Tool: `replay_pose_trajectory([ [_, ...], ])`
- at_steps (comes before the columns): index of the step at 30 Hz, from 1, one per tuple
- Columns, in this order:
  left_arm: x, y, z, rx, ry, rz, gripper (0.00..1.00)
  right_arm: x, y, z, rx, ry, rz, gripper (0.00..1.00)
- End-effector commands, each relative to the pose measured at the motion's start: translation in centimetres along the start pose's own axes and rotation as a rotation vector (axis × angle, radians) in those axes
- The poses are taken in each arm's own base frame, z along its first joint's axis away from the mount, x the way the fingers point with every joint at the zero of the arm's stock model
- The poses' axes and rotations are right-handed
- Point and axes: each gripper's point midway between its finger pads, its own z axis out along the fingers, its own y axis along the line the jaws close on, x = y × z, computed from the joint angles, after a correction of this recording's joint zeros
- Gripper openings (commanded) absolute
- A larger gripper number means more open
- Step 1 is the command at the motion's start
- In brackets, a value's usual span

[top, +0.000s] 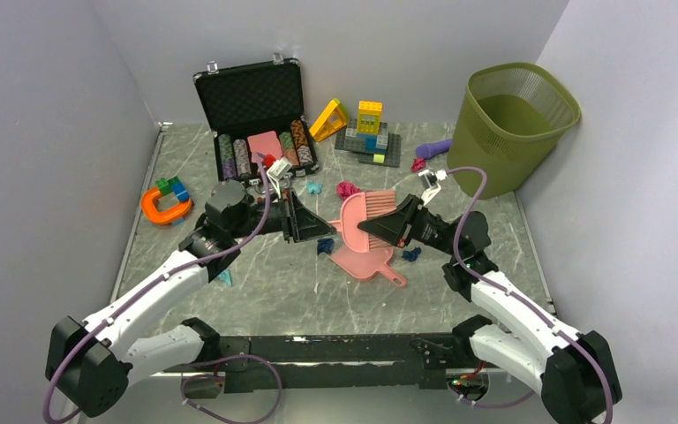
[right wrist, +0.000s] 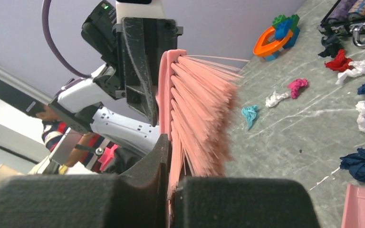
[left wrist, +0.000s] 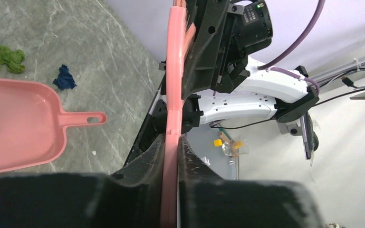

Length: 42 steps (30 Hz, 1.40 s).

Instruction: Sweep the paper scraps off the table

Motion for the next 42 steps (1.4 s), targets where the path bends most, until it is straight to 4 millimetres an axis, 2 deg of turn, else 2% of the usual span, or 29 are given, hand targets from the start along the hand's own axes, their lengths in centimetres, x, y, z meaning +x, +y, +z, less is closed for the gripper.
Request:
replay_pose_trajectory([
  [1,-1.3,-2.6,-0.6,0.033,-0.02,0.102,0.32,-1.0,2.1,0.1,-0.049,-0.007,-0.09,0.0],
  [2,-1.4,-2.6,-0.7,0.031,-0.023,0.106,0.39,-1.0,2.1,0.1,-0.048,-0.008,-0.088,0.0],
  [3,-1.4,-2.8,-0.7,0.034,-0.025,0.11,0.41,-1.0,2.1,0.0,-0.048,-0.009,-0.085,0.0],
  [6,-1.4,-2.9,-0.8,0.037,-0.034,0.11,0.36,-1.0,2.2,0.0,-0.054,-0.012,-0.082,0.0],
  [9,-1.4,-2.9,-0.8,0.041,-0.031,0.105,0.25,-0.9,2.1,0.0,-0.056,-0.01,-0.074,0.0],
  [14,-1.4,-2.9,-0.6,0.05,-0.036,0.09,0.24,-0.8,2.2,0.0,-0.058,-0.006,-0.067,0.0],
  [16,-1.6,-2.9,-0.6,0.054,-0.039,0.089,0.18,-0.7,2.2,0.1,-0.057,-0.005,-0.064,0.0],
  [18,-1.8,-3.0,-0.5,0.054,-0.044,0.09,0.01,-0.6,2.1,0.1,-0.058,-0.004,-0.061,0.0],
  [19,-1.8,-2.9,-0.5,0.046,-0.047,0.087,0.0,-0.6,2.1,0.1,-0.057,-0.005,-0.062,0.06],
  [20,-1.8,-2.6,-0.6,0.028,-0.051,0.08,0.0,-0.6,2.0,0.1,-0.05,-0.005,-0.06,0.22],
  [21,-1.9,-2.1,-0.7,-0.006,-0.06,0.073,0.0,-0.6,1.9,0.0,-0.039,-0.005,-0.06,0.48],
  [22,-2.0,-1.4,-0.9,-0.049,-0.073,0.074,0.0,-0.6,1.5,0.0,-0.016,-0.008,-0.059,0.7],
  [23,-2.1,-0.6,-1.2,-0.097,-0.086,0.075,0.0,-0.6,1.0,-0.1,0.022,-0.006,-0.058,0.85],
  [24,-1.8,0.6,-1.8,-0.168,-0.087,0.066,0.0,-0.7,0.4,-0.3,0.065,-0.009,-0.067,0.92],
  [26,-2.1,2.4,-3.3,-0.3,-0.115,0.086,0.0,-0.7,-1.2,-0.9,0.182,-0.007,-0.091,0.97],
  [32,-3.1,6.1,-10.2,-0.713,-0.188,0.222,0.0,-0.8,-6.5,-5.1,0.56,-0.026,-0.186,0.99],
  [35,-3.0,6.9,-13.3,-0.855,-0.19,0.266,0.0,0.2,-9.4,-7.4,0.735,-0.007,-0.163,0.99],
  [38,-2.5,6.9,-15.3,-0.933,-0.181,0.29,0.0,1.7,-12.1,-9.6,0.9,0.039,-0.104,0.98],
  [42,-1.8,7.6,-17.6,-1.046,-0.174,0.266,0.0,3.7,-14.2,-12.2,1.067,0.097,-0.025,0.95],
])
